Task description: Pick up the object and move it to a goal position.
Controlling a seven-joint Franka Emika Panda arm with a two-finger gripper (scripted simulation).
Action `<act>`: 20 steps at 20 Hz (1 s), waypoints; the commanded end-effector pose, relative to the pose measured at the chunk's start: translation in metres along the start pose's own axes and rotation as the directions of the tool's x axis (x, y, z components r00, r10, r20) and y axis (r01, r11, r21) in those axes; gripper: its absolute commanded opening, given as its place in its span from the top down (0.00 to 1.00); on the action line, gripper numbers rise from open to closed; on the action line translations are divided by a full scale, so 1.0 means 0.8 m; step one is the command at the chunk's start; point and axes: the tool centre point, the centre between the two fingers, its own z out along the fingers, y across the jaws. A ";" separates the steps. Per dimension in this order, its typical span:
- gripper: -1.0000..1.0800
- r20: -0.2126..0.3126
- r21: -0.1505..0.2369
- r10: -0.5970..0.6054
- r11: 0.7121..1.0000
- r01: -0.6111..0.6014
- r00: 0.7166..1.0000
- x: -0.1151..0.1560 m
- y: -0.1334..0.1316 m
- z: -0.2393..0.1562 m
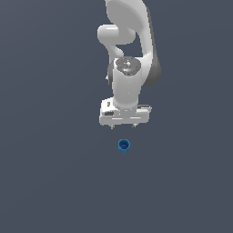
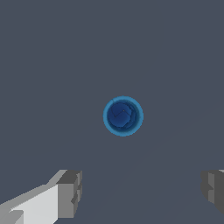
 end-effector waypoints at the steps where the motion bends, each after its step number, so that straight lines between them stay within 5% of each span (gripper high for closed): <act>1: 0.04 0.000 0.000 0.000 1.000 0.000 1.000 0.000 0.000 0.000; 20: 0.04 0.014 0.008 -0.026 1.000 0.026 1.000 0.005 -0.011 0.007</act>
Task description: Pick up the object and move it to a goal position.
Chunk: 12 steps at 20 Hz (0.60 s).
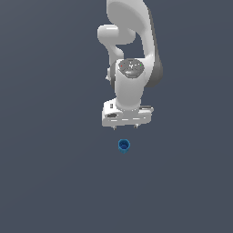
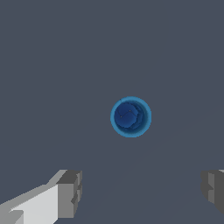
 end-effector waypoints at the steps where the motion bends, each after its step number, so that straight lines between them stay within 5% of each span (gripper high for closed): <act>1: 0.04 0.001 0.000 0.014 1.000 -0.014 1.000 0.004 0.001 0.006; 12: 0.04 -0.001 -0.004 0.144 0.990 -0.144 0.990 0.039 0.007 0.064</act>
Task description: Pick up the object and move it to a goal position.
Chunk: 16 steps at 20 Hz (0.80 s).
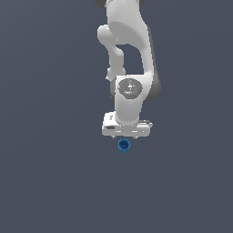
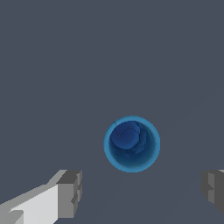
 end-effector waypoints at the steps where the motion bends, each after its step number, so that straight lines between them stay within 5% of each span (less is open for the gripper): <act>1: 0.04 -0.001 -0.001 0.028 1.000 -0.028 1.000 0.007 0.000 0.013; 16: 0.04 -0.001 -0.003 0.061 0.998 -0.061 0.998 0.014 0.001 0.046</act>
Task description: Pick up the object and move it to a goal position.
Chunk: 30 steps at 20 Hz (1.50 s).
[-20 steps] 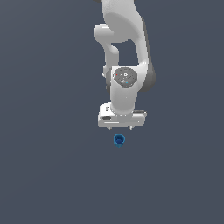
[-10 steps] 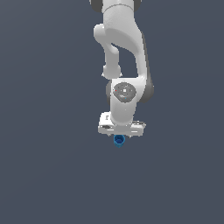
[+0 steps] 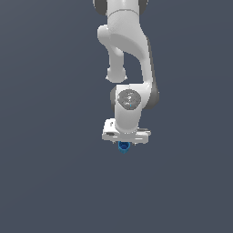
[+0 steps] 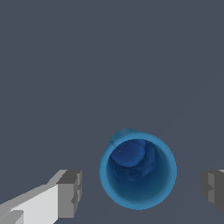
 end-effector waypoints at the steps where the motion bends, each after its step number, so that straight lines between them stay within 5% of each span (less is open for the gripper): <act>1: 0.04 0.001 0.000 0.001 1.000 -0.001 1.000 -0.001 0.000 0.013; 12: 0.04 0.000 0.000 0.003 1.000 -0.003 1.000 0.001 0.000 0.054; 13: 1.00 0.000 0.000 0.003 1.000 -0.003 1.000 0.001 0.000 0.054; 30: 1.00 0.000 0.000 0.003 1.000 -0.003 1.000 -0.002 0.006 0.038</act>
